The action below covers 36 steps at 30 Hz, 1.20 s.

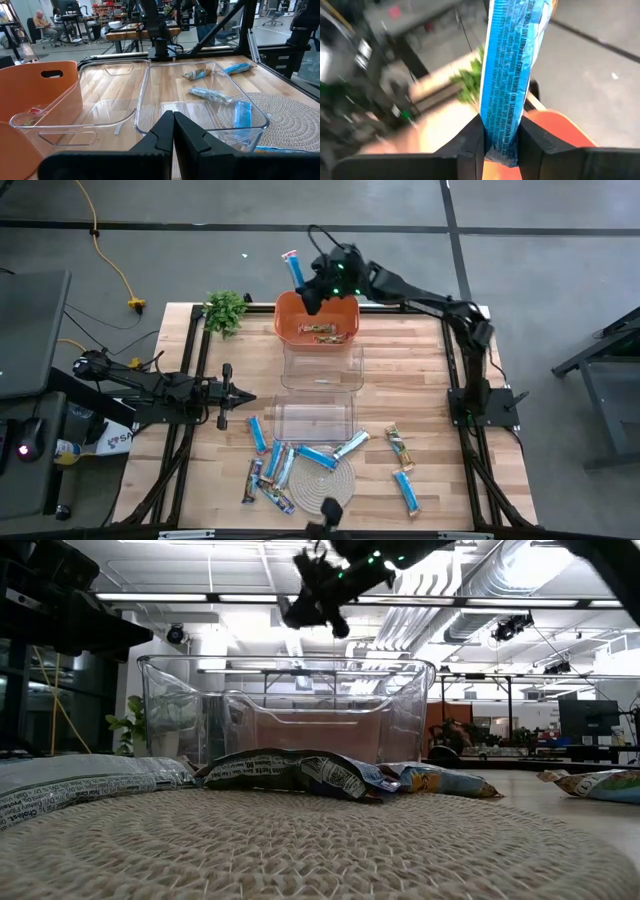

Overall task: Pick and place Granola Bars by type
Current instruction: Put the red granola bar into the orange bin

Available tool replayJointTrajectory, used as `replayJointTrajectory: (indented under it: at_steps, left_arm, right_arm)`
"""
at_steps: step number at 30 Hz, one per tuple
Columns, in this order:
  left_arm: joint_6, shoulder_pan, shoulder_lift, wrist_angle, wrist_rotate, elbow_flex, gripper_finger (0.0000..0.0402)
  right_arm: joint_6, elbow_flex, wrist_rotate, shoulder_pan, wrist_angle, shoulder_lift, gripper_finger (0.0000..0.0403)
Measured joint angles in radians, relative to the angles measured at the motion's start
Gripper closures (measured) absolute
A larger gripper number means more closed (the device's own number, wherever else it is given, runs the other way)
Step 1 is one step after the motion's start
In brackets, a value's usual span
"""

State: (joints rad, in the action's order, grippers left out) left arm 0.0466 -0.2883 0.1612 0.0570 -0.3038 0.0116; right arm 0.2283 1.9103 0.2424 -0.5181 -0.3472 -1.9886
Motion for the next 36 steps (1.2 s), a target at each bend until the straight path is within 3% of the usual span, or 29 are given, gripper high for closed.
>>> replayJointTrajectory:
  at_steps: [7, 19, 29, 36]
  left_arm:
    - [0.0, 0.0, 0.0, 0.0, 0.0, 0.0, 0.0394]
    - [0.0, 0.0, 0.0, 0.0, 0.0, 0.0, 0.0394]
    - [0.0, 0.0, 0.0, 0.0, 0.0, 0.0, 0.0394]
    - [0.0, 0.0, 0.0, 0.0, 0.0, 0.0, 0.0394]
  right_arm:
    - [-0.217, 0.197, 0.022, -0.058, -0.287, -0.154, 0.033]
    - [-0.476, 0.203, -0.09, -0.118, -0.59, -0.205, 0.033]
    - [-0.74, 0.203, -0.142, -0.106, -0.724, -0.205, 0.033]
    - [-0.939, 0.203, -0.255, -0.065, -0.798, -0.207, 0.033]
